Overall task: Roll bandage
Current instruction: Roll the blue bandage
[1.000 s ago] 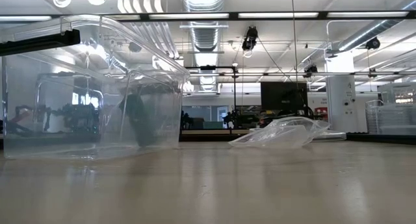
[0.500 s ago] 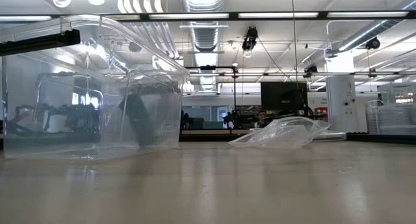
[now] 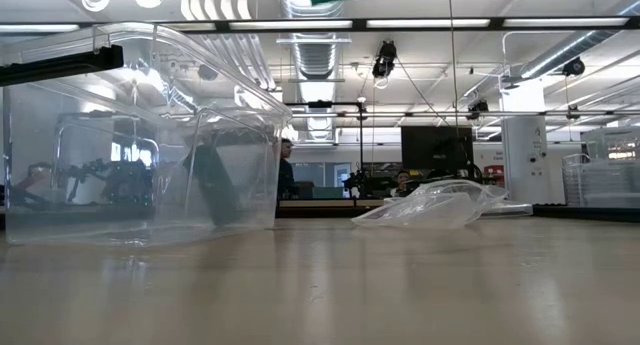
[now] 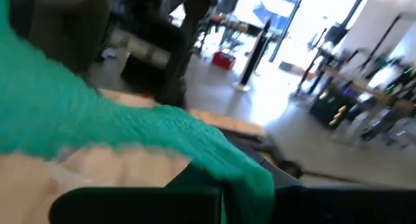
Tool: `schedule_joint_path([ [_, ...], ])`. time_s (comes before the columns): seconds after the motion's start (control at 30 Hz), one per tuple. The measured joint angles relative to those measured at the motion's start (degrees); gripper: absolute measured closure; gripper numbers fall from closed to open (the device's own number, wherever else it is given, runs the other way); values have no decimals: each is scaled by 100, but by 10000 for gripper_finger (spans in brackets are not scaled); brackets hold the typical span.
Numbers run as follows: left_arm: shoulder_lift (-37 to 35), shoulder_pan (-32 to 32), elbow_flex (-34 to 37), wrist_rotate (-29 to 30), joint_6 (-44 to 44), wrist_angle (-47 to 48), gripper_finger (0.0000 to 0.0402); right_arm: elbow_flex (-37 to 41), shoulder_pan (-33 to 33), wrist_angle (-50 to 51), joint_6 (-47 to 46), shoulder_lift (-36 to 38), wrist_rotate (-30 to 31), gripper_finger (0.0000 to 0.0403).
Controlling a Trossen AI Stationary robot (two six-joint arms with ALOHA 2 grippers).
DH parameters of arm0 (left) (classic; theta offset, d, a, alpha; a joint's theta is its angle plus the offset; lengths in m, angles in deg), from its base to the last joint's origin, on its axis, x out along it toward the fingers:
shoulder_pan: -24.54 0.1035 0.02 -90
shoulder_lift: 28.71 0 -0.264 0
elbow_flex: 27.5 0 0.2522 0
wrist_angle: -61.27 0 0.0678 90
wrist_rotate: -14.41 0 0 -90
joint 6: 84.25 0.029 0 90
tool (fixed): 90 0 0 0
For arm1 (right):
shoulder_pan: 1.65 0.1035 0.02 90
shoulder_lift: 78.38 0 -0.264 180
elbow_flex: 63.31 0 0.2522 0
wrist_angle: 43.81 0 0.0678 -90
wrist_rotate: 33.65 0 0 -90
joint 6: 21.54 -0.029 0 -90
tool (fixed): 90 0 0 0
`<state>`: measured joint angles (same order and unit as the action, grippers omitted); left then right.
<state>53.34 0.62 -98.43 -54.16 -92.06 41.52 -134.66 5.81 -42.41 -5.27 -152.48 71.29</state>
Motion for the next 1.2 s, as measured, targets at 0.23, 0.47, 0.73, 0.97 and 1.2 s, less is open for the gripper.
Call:
schedule_joint_path([
  [0.23,223,105,0,-6,-216,14,401,0,-118,10,437,279,165,402],
  [0.47,401,245,0,-4,-273,8,401,-60,-163,2,692,478,175,403],
  [0.73,664,565,0,32,-124,-85,401,-322,-290,-3,276,468,73,403],
  [0.97,649,982,2,27,489,-411,401,-321,-54,55,244,494,-121,403],
  [1.2,682,1283,2,55,699,-437,401,-321,15,-75,385,649,-13,403],
])
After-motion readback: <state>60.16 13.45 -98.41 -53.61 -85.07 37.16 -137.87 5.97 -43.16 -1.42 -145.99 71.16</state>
